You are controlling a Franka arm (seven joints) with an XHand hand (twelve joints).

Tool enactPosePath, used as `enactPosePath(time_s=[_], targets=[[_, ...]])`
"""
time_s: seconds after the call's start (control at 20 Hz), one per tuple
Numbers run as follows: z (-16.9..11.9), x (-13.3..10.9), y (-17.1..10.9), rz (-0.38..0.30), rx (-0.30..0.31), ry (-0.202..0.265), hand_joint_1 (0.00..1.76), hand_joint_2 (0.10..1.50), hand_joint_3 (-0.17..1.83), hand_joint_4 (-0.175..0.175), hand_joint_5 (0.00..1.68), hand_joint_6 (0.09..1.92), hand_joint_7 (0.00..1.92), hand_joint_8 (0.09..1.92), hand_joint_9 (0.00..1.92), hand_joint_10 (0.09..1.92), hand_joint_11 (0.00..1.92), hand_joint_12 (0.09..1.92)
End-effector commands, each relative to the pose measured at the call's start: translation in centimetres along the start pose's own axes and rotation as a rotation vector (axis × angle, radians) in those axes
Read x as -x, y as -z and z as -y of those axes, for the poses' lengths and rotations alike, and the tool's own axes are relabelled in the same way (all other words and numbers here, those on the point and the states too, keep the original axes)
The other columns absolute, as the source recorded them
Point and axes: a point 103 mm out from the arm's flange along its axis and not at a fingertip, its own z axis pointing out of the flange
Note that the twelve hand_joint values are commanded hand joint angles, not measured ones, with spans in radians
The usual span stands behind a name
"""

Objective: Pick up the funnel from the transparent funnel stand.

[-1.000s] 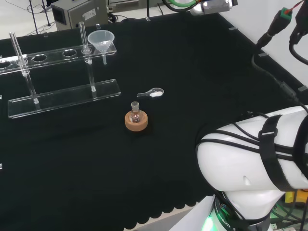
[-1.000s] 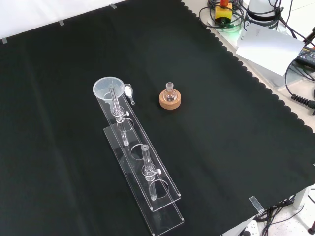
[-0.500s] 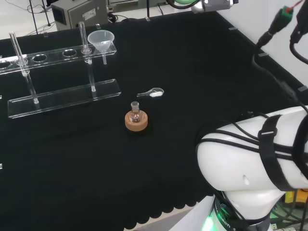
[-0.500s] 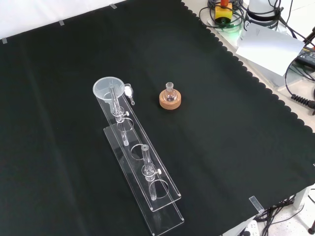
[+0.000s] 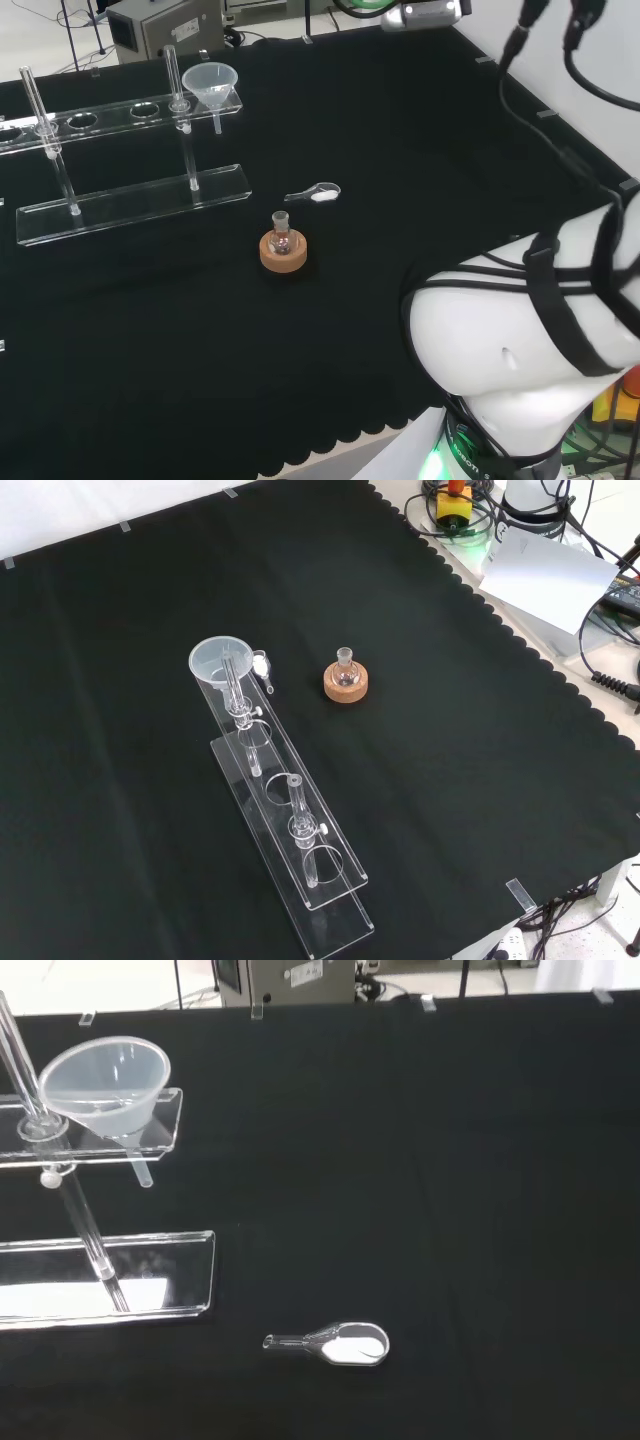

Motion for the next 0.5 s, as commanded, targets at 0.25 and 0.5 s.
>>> enactPosePath(time_s=[0.25,0.5], targets=[[-9.8,-0.5,-2.2,-0.029,-0.041,0.072,0.0,1.2,0.39,-0.003,0.23,0.09,0.0,0.33,0.13,0.6,0.0,1.34],[-12.0,-2.4,-3.2,-0.012,-0.06,0.101,0.0,1.2,0.38,-0.006,0.22,0.09,0.0,0.33,0.13,0.6,0.0,1.34]])
